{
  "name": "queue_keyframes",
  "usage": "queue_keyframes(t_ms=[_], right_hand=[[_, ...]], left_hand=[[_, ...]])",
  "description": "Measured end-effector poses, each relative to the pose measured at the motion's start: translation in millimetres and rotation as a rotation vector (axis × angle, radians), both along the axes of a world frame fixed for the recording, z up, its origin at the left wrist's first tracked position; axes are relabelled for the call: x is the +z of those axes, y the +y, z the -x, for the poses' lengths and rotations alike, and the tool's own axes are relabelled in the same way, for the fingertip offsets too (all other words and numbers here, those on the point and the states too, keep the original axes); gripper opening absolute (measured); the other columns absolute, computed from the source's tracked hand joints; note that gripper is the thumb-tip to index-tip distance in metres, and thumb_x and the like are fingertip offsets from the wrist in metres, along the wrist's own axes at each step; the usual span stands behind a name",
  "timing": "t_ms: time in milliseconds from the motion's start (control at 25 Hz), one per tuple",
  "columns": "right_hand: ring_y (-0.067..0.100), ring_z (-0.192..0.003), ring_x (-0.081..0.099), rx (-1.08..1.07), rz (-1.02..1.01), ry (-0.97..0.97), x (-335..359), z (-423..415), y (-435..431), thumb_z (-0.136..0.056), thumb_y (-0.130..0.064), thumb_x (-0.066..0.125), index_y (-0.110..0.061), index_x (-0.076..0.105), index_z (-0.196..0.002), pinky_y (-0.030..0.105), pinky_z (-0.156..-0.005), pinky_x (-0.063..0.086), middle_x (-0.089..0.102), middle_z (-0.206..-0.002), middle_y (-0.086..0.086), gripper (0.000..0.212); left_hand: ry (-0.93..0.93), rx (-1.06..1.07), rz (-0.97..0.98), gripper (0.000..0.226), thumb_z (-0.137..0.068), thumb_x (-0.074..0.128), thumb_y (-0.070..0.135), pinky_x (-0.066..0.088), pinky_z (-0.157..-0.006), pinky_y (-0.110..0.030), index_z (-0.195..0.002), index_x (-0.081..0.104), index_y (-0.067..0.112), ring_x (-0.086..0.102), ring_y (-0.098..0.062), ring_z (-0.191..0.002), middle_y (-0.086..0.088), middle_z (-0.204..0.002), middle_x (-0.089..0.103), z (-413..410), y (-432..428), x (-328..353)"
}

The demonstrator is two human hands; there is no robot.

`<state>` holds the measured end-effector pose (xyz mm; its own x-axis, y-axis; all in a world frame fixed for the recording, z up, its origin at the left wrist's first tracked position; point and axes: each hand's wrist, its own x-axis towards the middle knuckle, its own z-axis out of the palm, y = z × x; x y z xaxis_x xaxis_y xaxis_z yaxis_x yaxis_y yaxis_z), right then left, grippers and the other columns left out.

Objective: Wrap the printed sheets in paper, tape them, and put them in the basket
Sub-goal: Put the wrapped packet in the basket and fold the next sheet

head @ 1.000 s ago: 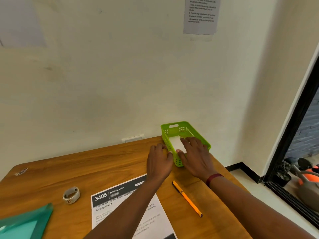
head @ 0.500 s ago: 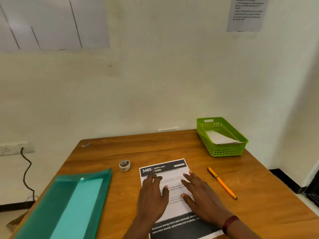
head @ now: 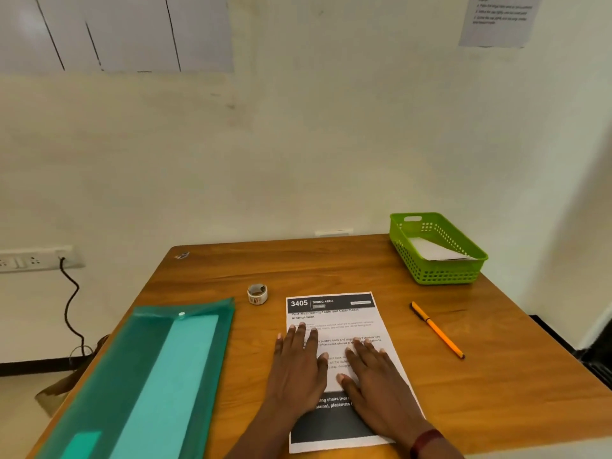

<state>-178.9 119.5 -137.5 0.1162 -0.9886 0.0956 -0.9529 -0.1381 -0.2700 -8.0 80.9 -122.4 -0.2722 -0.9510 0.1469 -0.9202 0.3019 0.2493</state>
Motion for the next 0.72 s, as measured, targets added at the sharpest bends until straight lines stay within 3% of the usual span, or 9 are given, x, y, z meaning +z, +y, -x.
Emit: queue_keyframes(t_ms=[80, 240, 400, 600, 720], right_hand=[[0.019, -0.15, 0.015, -0.026, 0.007, -0.007, -0.2, -6.3, 4.1, -0.077, -0.072, -0.015, -0.022, 0.03, -0.152, 0.033, -0.117, 0.003, 0.021, -0.162, 0.002, 0.101], [0.022, -0.131, 0.052, -0.083, -0.078, 0.08, -3.1, -11.1, 7.8, -0.097, -0.061, 0.006, -0.02, 0.059, -0.133, 0.037, -0.106, 0.034, 0.056, -0.14, 0.004, 0.076], [0.02, -0.122, 0.06, -0.078, -0.073, 0.08, -1.1, -9.2, 8.1, -0.099, -0.058, 0.011, -0.021, 0.066, -0.124, 0.036, -0.099, 0.045, 0.063, -0.132, 0.003, 0.07], [0.02, -0.124, 0.058, -0.058, -0.085, 0.102, -3.2, -4.8, 5.5, -0.099, -0.059, 0.01, -0.021, 0.065, -0.126, 0.036, -0.1, 0.044, 0.061, -0.134, 0.003, 0.072], [0.019, -0.144, 0.033, -0.003, -0.029, 0.067, 2.7, -6.2, 6.4, -0.092, -0.067, 0.002, -0.023, 0.045, -0.144, 0.034, -0.115, 0.02, 0.038, -0.155, 0.002, 0.081]], left_hand=[[-0.036, -0.009, -0.007, 0.059, -0.103, 0.025, 0.044, 0.001, -0.123, -0.043, -0.156, 0.015, 0.02, 0.007, -0.025, -0.151, -0.008, -0.164, 0.011, -1.8, -1.1, -3.3], [-0.073, -0.002, -0.042, 0.061, -0.102, 0.021, 0.047, 0.002, -0.123, -0.044, -0.156, 0.011, 0.019, 0.005, -0.025, -0.151, -0.008, -0.164, 0.008, -4.1, 0.0, -11.0], [-0.067, 0.002, -0.039, 0.062, -0.101, 0.018, 0.048, 0.001, -0.123, -0.043, -0.156, 0.012, 0.02, 0.004, -0.025, -0.151, -0.008, -0.164, 0.008, -5.0, -0.6, -13.1], [-0.074, 0.003, -0.032, 0.08, -0.086, -0.004, 0.056, -0.001, -0.122, -0.041, -0.156, 0.013, 0.021, 0.005, -0.024, -0.151, -0.007, -0.164, 0.009, -6.5, 1.5, -13.5], [-0.059, 0.019, -0.052, 0.067, -0.096, 0.011, 0.054, 0.001, -0.123, -0.042, -0.155, 0.017, 0.022, 0.008, -0.023, -0.15, -0.006, -0.163, 0.012, -6.3, 1.2, -11.8]])
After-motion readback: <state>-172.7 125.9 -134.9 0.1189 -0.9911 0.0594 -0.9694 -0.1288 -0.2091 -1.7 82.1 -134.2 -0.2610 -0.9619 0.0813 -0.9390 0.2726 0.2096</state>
